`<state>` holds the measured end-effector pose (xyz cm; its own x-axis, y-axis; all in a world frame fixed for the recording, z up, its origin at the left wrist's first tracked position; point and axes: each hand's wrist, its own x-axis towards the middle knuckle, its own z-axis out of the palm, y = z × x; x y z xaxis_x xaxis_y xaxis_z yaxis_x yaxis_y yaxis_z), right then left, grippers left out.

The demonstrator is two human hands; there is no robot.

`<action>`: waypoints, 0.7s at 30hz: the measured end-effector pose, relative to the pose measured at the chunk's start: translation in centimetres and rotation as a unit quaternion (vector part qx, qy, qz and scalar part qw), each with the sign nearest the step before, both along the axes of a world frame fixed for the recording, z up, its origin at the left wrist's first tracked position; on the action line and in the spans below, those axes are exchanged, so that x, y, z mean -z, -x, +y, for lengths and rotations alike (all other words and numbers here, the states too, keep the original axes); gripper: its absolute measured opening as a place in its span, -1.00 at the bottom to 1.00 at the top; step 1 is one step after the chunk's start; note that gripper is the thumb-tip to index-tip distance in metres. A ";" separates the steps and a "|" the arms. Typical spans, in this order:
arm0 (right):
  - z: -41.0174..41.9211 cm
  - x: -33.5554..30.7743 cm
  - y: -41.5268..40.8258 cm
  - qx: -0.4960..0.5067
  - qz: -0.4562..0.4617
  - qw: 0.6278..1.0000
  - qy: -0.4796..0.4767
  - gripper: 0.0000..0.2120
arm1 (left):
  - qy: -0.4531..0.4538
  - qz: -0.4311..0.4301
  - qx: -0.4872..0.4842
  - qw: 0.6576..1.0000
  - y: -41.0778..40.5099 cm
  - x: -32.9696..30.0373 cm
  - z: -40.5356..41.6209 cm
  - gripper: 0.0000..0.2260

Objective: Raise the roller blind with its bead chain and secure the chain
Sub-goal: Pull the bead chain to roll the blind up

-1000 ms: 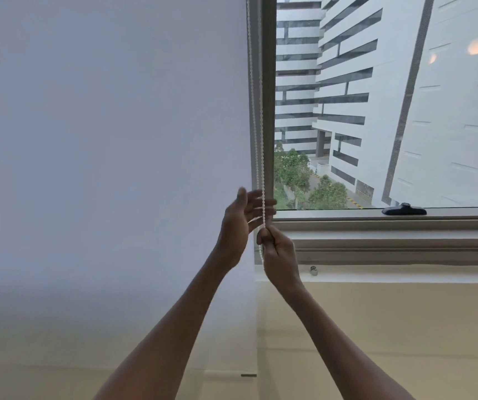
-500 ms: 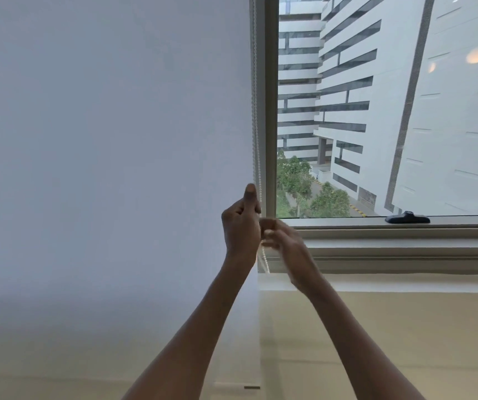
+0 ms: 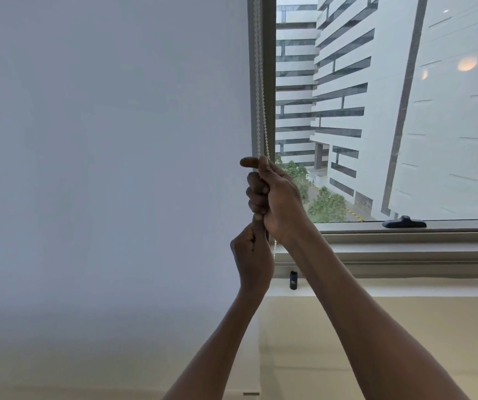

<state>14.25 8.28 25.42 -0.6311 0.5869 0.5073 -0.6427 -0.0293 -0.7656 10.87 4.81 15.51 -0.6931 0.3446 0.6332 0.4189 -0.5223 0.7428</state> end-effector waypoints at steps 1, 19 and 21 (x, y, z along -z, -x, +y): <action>0.0 -0.1 0.1 0.009 -0.005 1.000 -0.007 -0.70 | 0.001 -0.005 0.004 1.000 -0.1 0.0 0.1 -0.53; 0.2 7.4 0.3 0.260 -0.046 0.948 -0.179 -0.69 | 0.056 -0.096 0.433 0.894 3.6 -14.5 -0.5 -0.38; 0.1 7.7 0.5 0.252 -0.049 0.953 -0.158 -0.65 | 0.025 -0.136 0.432 0.891 2.5 -14.9 -0.2 -0.47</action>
